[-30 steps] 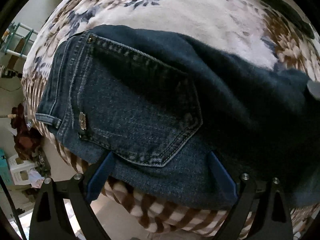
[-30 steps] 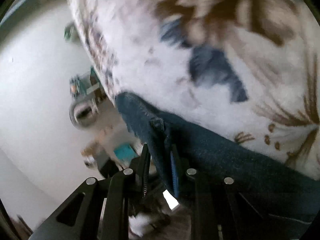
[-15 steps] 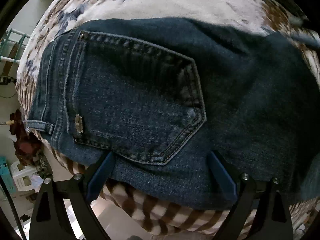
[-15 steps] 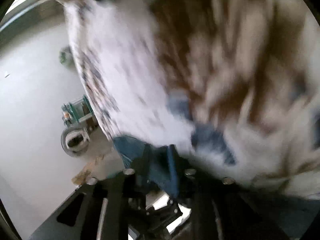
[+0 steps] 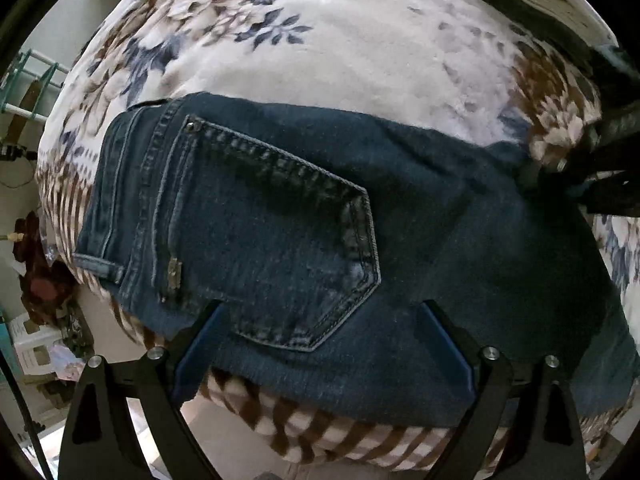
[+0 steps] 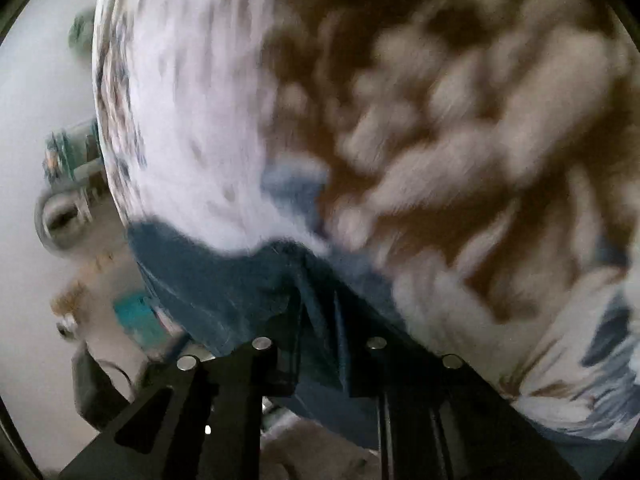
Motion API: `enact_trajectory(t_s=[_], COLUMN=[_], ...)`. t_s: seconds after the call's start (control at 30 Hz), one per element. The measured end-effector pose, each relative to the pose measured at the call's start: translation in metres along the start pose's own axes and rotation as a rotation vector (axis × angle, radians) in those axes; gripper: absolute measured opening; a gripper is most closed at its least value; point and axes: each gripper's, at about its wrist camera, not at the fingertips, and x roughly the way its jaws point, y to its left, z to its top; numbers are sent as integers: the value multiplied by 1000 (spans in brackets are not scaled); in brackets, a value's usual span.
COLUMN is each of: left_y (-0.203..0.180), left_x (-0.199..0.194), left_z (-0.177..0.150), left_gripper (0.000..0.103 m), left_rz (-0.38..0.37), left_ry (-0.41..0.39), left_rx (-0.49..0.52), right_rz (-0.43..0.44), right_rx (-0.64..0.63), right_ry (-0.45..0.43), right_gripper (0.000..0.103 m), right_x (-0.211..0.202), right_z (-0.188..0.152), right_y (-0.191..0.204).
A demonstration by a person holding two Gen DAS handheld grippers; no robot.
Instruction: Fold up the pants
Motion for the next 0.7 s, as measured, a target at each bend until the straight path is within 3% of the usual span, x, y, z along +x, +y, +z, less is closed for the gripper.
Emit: enact_trajectory(t_s=[0.07,0.17,0.2,0.23,0.27,0.3,0.33,0.37,0.4,0.43,0.47,0.53,0.57,0.6,0.63,0.7], left_y=[0,-1,-1,-2,-2,-3,-3,-9,-11,-11,-11,-14,-14,-14,-16,-15], left_x=[6,7,6,4,3,3,3,4,5,6,7,8,8,9,8,9], left_z=[2,0,0,-1,-1,-3,-2,-3,-2,-1,1,4,5,5,8,6], left_gripper=[95,95,95,95,95,95,95,95,95,95,95,95,95,95,95,95], left_rz=[-1,-3,-2,0,2,4,6,9,11,11,13,18,18,14,15,15], left_ry=[9,13,7,1,-3,-5,-2,1,2,-1,-7,-16,-18,-20,-19,-13], left_rx=[2,8,13,18,25,30,39,43,46,48,51,67,73,77,83,84], right_rz=[17,-25,-30,-23,-11,7,19,24,28,23,17,-9,11,35,53,109], right_rx=[33,-32,-51,-62,-56,-40,-26,-9,4,16,22,47,79,109,139,183], right_ry=[-22,11,14,14,7,-3,-3,10,19,42,72,30,0,-47,-100,-125], right_gripper=[10,14,26,53,65,72,72,69,41,19,19,16,14,1,0,0], right_x=[-3,6,6,4,4,5,6,16,21,27,35,35,29,18,8,5], right_z=[4,4,4,5,6,10,16,22,28,27,28,28,27,26,26,30], right_y=[-3,10,14,17,22,24,24,26,21,21,25,30,28,24,19,7])
